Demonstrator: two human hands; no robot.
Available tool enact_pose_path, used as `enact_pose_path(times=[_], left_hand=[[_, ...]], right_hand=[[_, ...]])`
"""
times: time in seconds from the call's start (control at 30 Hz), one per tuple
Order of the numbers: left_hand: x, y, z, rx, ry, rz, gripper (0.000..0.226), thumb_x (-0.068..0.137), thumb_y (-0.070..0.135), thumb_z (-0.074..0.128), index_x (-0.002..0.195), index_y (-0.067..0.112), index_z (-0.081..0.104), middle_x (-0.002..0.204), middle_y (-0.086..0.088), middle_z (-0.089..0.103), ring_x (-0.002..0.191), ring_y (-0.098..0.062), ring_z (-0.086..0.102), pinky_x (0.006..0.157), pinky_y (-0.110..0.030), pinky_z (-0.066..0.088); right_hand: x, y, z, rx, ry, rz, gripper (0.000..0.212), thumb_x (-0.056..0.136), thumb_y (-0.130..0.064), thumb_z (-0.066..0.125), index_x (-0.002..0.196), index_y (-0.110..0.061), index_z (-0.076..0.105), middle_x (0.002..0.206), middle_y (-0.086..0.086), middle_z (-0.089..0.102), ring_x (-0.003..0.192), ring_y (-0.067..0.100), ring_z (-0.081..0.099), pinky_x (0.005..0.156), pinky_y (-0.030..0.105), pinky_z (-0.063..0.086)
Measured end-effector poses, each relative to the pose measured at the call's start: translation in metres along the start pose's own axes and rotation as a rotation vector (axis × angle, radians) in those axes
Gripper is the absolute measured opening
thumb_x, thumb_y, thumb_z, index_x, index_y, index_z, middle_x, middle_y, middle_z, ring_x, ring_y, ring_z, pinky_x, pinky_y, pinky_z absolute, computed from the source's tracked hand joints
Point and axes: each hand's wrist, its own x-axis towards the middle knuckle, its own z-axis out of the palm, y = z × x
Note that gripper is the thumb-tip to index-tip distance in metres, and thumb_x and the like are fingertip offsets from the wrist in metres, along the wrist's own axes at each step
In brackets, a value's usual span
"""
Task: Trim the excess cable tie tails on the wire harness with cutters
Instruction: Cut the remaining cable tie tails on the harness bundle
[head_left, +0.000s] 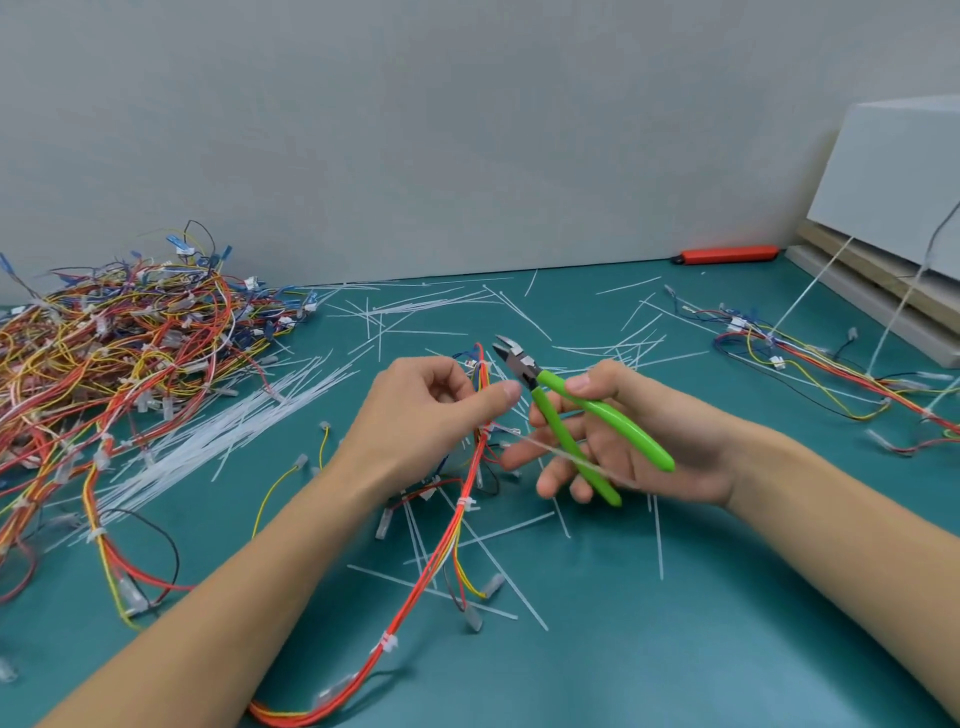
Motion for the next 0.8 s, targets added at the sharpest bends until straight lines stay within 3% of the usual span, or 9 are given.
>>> enact_pose_path(times=[0.13,0.23,0.3,0.47,0.53,0.6,0.73,0.8], left_hand=[[-0.001,0.005,-0.002,-0.05,-0.143,-0.085,0.046,0.068,0.052,0.084,0.083,0.013,0.064,0.066,-0.009,0.069,0.048,-0.019,0.058,0.041,-0.025,0.042],[0.002,0.004,-0.006,-0.096,-0.187,-0.163,0.02,0.084,0.021,0.078,0.096,0.01,0.067,0.078,-0.007,0.078,0.062,-0.021,0.071,0.045,-0.023,0.046],[0.002,0.003,-0.006,-0.107,-0.186,-0.206,0.016,0.085,0.011,0.072,0.1,0.008,0.068,0.081,-0.006,0.079,0.065,-0.02,0.074,0.048,-0.023,0.047],[0.001,0.0,0.002,0.041,-0.18,-0.158,0.028,0.071,0.033,0.061,0.087,0.015,0.073,0.072,-0.002,0.074,0.057,-0.015,0.06,0.055,-0.029,0.049],[0.002,-0.003,0.001,0.078,-0.178,-0.125,0.019,0.076,0.033,0.065,0.085,0.018,0.073,0.065,-0.001,0.069,0.052,-0.015,0.055,0.053,-0.026,0.046],[0.002,-0.005,0.0,-0.021,-0.199,-0.131,0.006,0.085,0.023,0.069,0.084,0.02,0.073,0.066,-0.002,0.071,0.052,-0.016,0.055,0.05,-0.023,0.044],[0.004,-0.007,-0.002,-0.246,-0.159,-0.186,0.012,0.089,0.012,0.071,0.084,0.021,0.078,0.081,-0.014,0.077,0.073,-0.025,0.067,0.06,-0.028,0.051],[0.004,-0.007,-0.001,-0.362,-0.128,-0.226,0.012,0.089,0.009,0.072,0.085,0.018,0.079,0.084,-0.013,0.077,0.073,-0.023,0.07,0.061,-0.027,0.052]], right_hand=[[0.004,0.004,0.002,0.051,0.033,-0.007,0.033,0.083,-0.039,0.058,0.099,-0.017,0.076,0.096,0.006,0.065,0.075,0.019,0.059,0.064,0.029,0.048],[0.006,0.003,0.0,0.128,0.079,-0.029,0.038,0.075,-0.039,0.065,0.1,-0.011,0.073,0.09,0.005,0.061,0.069,0.018,0.053,0.062,0.029,0.041],[0.006,0.001,-0.001,0.17,0.075,-0.054,0.045,0.068,-0.042,0.072,0.1,-0.01,0.074,0.09,0.004,0.061,0.069,0.017,0.053,0.06,0.028,0.04],[0.005,-0.001,-0.001,0.217,0.108,-0.153,0.048,0.071,-0.042,0.067,0.105,-0.008,0.074,0.094,0.006,0.063,0.074,0.018,0.055,0.061,0.028,0.041],[0.006,0.0,0.0,0.245,0.139,-0.205,0.049,0.072,-0.042,0.065,0.106,-0.007,0.073,0.096,0.007,0.064,0.077,0.019,0.057,0.062,0.029,0.041],[0.007,0.0,0.001,0.256,0.164,-0.249,0.05,0.075,-0.042,0.063,0.109,-0.006,0.071,0.099,0.008,0.065,0.08,0.02,0.057,0.062,0.029,0.042],[0.006,-0.001,0.0,0.275,0.231,-0.303,0.052,0.074,-0.044,0.065,0.112,-0.008,0.067,0.11,0.012,0.068,0.085,0.021,0.059,0.063,0.029,0.044],[0.004,-0.003,-0.001,0.264,0.265,-0.323,0.052,0.075,-0.044,0.064,0.113,-0.009,0.067,0.118,0.013,0.07,0.086,0.02,0.061,0.065,0.03,0.045]])
